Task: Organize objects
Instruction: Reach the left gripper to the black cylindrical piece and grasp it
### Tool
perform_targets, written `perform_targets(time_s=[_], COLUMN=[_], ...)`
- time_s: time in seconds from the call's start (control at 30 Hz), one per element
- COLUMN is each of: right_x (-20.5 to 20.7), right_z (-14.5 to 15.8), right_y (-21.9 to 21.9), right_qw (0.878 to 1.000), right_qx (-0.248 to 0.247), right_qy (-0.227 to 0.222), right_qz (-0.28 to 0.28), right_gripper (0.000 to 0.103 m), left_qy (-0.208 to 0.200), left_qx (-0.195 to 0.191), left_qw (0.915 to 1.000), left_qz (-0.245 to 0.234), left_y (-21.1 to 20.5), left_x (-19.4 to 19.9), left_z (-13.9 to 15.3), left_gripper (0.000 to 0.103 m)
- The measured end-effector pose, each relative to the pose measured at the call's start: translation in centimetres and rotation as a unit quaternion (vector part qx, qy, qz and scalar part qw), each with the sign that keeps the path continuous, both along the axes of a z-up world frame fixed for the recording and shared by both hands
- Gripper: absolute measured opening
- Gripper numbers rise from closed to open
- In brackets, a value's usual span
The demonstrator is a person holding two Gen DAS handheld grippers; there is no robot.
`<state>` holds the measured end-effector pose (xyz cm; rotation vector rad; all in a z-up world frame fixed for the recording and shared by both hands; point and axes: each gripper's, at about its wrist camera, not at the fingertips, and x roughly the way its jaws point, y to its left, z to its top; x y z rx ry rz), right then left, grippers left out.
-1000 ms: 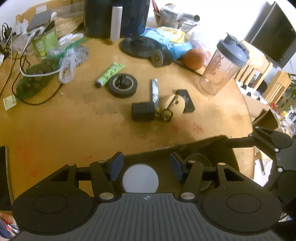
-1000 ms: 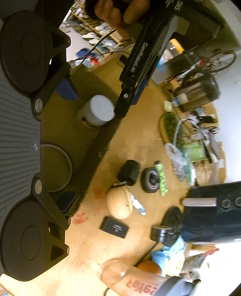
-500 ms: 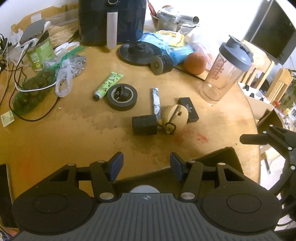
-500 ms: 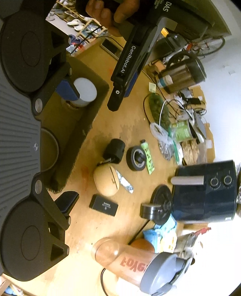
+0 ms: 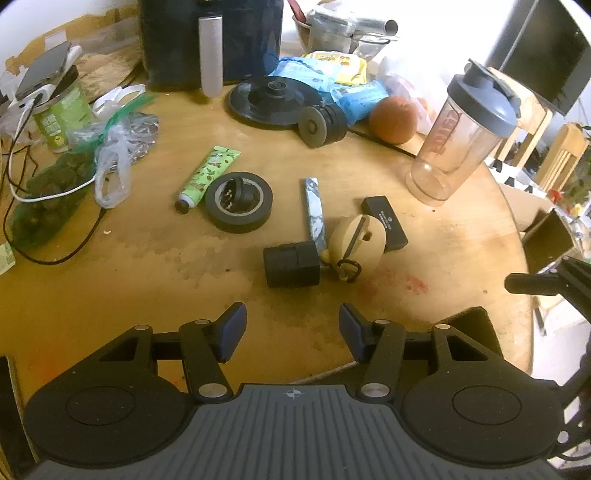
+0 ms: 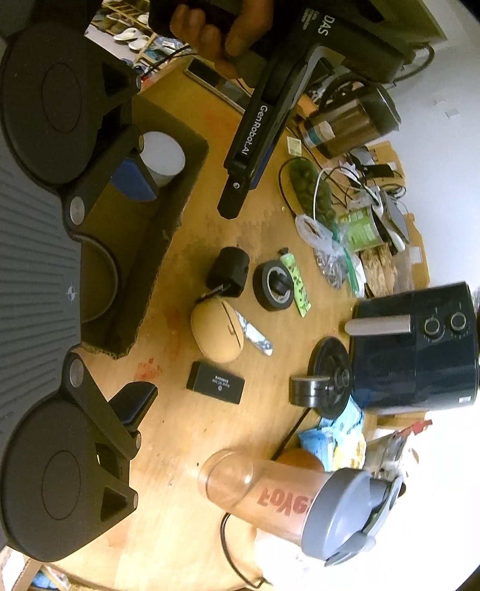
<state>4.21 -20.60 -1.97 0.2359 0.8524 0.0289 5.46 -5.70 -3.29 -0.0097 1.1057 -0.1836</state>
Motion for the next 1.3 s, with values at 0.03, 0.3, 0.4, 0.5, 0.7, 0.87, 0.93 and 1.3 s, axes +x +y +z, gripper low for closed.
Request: perform_targets(time_s=[0.03,0.3,0.4,0.5,0.7,0.87,0.93,1.3], right_x=[0.0,-0.3,-0.4,-0.6,-1.1,-1.6,-1.8,-2.9], right_z=[0.0,-0.1,-0.2,-0.2,-0.3,-0.2,-0.3,-0.3], right_y=[-0.1,-0.8,-1.1,-1.3,-1.7,-2.0,-2.1,-2.7], right_qw=[1.000,1.000,0.999,0.999,0.997,0.996,0.995,0.992], right_qx=[0.001,0.001,0.002,0.002,0.002,0.001,0.000,-0.001], right_qy=[0.001,0.005,0.007,0.009,0.013,0.017,0.019,0.025], right_qz=[-0.004,-0.029,-0.041,-0.052,-0.072,-0.089,-0.096,-0.123], right_gripper=[0.103,0.103,0.103,0.103,0.103,0.103,0.103,0.103], left_qy=[0.001,0.008,0.011,0.015,0.020,0.028,0.032,0.039], left_qx=[0.001,0.005,0.006,0.005,0.004,0.004,0.006,-0.003], left_qw=[1.0000,0.9999,0.9999,0.9998,0.9998,0.9996,0.9995,0.9992], left_qz=[-0.001,-0.009,-0.010,-0.009,-0.007,-0.001,-0.002,0.005], left_y=[-0.1,-0.4,-0.5,-0.8,-1.2,-1.4,-1.5,-1.4], left_x=[0.2,1.9,2.6,3.2,4.5,5.5,5.9,7.0], left_z=[-0.1,-1.0,-1.4,-1.8,-2.8,-3.8,-4.1,-5.7], left_gripper=[0.055,0.055,0.055,0.055,0.055,0.054,0.054,0.045])
